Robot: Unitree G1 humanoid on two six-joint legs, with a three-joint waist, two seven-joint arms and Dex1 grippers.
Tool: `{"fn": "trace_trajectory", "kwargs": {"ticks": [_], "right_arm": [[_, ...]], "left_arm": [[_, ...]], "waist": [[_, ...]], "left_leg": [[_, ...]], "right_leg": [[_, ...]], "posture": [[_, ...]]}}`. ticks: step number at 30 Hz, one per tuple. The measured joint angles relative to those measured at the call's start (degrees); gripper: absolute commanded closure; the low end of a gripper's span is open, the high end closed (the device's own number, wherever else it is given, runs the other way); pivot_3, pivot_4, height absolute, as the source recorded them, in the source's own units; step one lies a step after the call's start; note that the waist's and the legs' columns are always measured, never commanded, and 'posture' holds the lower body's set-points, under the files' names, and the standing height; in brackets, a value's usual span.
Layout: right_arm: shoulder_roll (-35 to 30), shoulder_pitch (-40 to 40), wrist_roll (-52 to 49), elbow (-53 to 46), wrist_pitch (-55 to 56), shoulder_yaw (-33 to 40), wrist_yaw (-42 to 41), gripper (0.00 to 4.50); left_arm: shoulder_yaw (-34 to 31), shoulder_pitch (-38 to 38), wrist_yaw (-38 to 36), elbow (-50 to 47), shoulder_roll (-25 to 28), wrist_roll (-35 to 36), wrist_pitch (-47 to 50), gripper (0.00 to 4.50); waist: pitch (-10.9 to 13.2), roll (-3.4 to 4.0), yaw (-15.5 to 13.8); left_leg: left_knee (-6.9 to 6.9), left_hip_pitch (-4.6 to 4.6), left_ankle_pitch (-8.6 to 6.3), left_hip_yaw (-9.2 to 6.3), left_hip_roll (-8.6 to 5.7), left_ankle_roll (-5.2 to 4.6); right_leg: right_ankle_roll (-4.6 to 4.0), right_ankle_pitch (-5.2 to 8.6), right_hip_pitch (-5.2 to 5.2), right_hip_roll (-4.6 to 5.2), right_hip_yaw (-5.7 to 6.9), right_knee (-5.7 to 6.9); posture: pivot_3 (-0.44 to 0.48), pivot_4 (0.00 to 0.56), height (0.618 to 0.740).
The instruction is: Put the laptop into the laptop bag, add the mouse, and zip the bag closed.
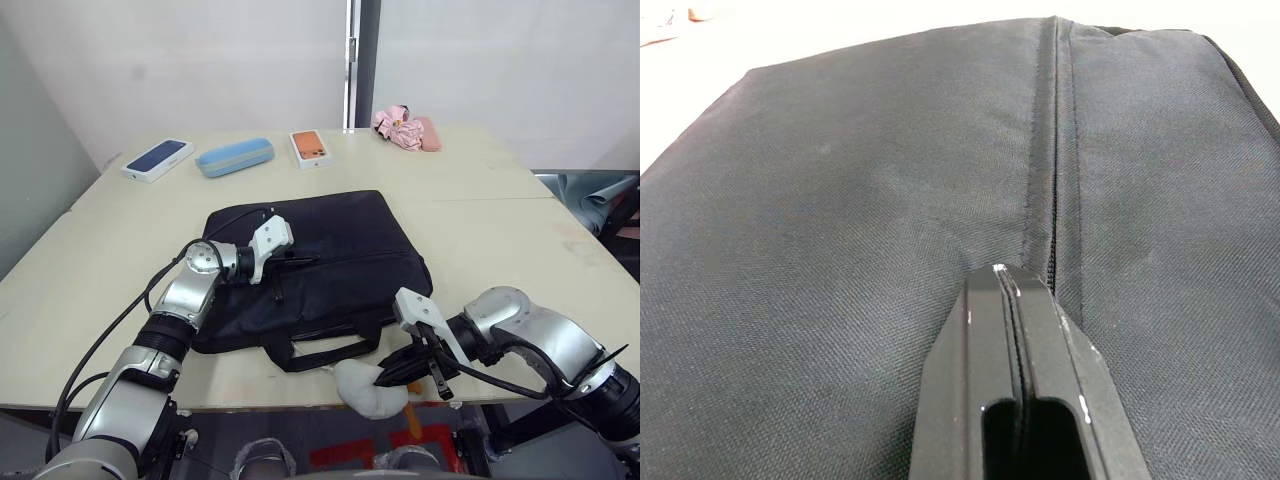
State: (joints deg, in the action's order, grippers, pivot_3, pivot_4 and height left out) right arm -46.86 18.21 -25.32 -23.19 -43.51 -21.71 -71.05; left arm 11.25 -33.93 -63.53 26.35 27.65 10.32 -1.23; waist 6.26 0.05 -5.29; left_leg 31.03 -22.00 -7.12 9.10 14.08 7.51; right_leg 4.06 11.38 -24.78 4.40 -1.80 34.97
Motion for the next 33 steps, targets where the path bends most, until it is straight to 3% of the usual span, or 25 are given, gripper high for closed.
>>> {"fn": "trace_trajectory", "kwargs": {"ticks": [5, 11, 21, 33], "right_arm": [[-9.31, -0.83, 0.92, -2.87, 3.09, 3.34, -2.31, 4.38], [-15.41, -4.26, 1.67, -1.13, 9.35, 6.8, -5.54, 4.38], [-20.48, -5.95, 5.09, 8.32, 16.74, 11.39, -7.6, 4.38], [-21.62, -4.77, 8.9, 21.05, 25.34, 12.83, -10.58, 4.38]], "left_arm": [[0.24, -0.35, -0.27, 0.68, -0.02, -0.01, -0.36, 4.5], [0.25, -0.37, -0.85, 2.74, -0.07, 0.0, -1.64, 4.5], [0.45, -0.25, -0.78, 5.4, -0.32, -0.04, -4.09, 4.5], [0.45, -0.82, -0.69, 7.12, -1.12, -0.57, -5.22, 4.5]], "waist": [[-0.01, 0.0, -0.15], [-0.15, -0.04, -0.08], [-0.45, 0.19, 0.12], [-0.71, 0.25, 0.06]], "left_leg": [[0.01, 0.03, 0.0, 0.07, 0.01, 0.0], [0.02, 0.07, 0.0, 0.14, 0.0, -0.01], [0.02, 0.11, 0.0, 0.28, 0.0, -0.02], [0.07, 0.1, 0.0, 0.37, 0.0, -0.06]], "right_leg": [[-0.06, -0.04, 0.03, 0.01, -0.04, -0.02], [0.06, 0.03, 0.04, 0.01, -0.11, -0.01], [0.08, 0.05, 0.02, 0.01, -0.2, 0.0], [0.09, 0.05, 0.02, 0.04, -0.22, 0.0]], "posture": [[0.0, 0.15, 0.74], [0.0, 0.15, 0.74], [0.0, 0.15, 0.74], [0.0, 0.15, 0.74]]}}
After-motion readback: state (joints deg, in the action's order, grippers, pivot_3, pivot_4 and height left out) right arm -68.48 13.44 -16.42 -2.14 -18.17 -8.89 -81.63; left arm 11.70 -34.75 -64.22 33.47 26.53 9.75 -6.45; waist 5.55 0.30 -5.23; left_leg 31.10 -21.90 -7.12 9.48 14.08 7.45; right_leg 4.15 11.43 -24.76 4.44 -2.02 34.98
